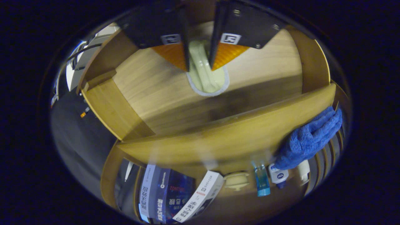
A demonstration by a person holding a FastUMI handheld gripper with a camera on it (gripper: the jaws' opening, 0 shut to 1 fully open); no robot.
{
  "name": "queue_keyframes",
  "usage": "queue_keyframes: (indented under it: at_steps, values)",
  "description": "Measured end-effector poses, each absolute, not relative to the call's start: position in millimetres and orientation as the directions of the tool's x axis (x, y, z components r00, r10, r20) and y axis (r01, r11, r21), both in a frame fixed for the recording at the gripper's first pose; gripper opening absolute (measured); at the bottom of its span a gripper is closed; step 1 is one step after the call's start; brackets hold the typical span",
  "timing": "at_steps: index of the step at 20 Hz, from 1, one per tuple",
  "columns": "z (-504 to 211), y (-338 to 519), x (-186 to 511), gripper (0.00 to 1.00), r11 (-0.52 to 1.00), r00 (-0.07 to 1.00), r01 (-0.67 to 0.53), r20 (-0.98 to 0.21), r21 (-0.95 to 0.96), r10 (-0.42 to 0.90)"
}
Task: Pull open the drawer, take out the items inside it, and place them on the countertop above the cabinet.
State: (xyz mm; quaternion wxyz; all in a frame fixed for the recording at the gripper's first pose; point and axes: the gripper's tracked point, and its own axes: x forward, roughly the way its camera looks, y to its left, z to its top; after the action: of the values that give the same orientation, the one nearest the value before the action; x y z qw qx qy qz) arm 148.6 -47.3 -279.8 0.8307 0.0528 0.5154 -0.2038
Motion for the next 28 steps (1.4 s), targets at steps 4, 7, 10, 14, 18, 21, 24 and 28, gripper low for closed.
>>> queue_keyframes:
  at_steps: [4, 7, 10, 14, 18, 21, 24, 28]
  values:
    - [-273, -44, 153, 0.29, 0.908, 0.435, 0.414, -0.862, -0.067, -0.262]
    - [-286, -46, 154, 0.18, 0.904, 0.433, 0.422, -0.862, -0.063, -0.262]
    - [-284, -48, 153, 0.18, 0.901, 0.435, 0.428, -0.858, -0.071, -0.274]
    - [-267, -47, 162, 0.18, 0.896, 0.484, 0.444, -0.833, -0.032, -0.269]
    - [-234, -49, 173, 0.18, 0.89, 0.541, 0.456, -0.791, -0.01, -0.286]
    - [-209, -51, 175, 0.18, 0.888, 0.562, 0.459, -0.765, -0.03, -0.316]
    - [-187, -52, 169, 0.18, 0.879, 0.572, 0.474, -0.742, -0.047, -0.349]
    - [-158, -58, 162, 0.18, 0.868, 0.589, 0.49, -0.704, -0.078, -0.396]
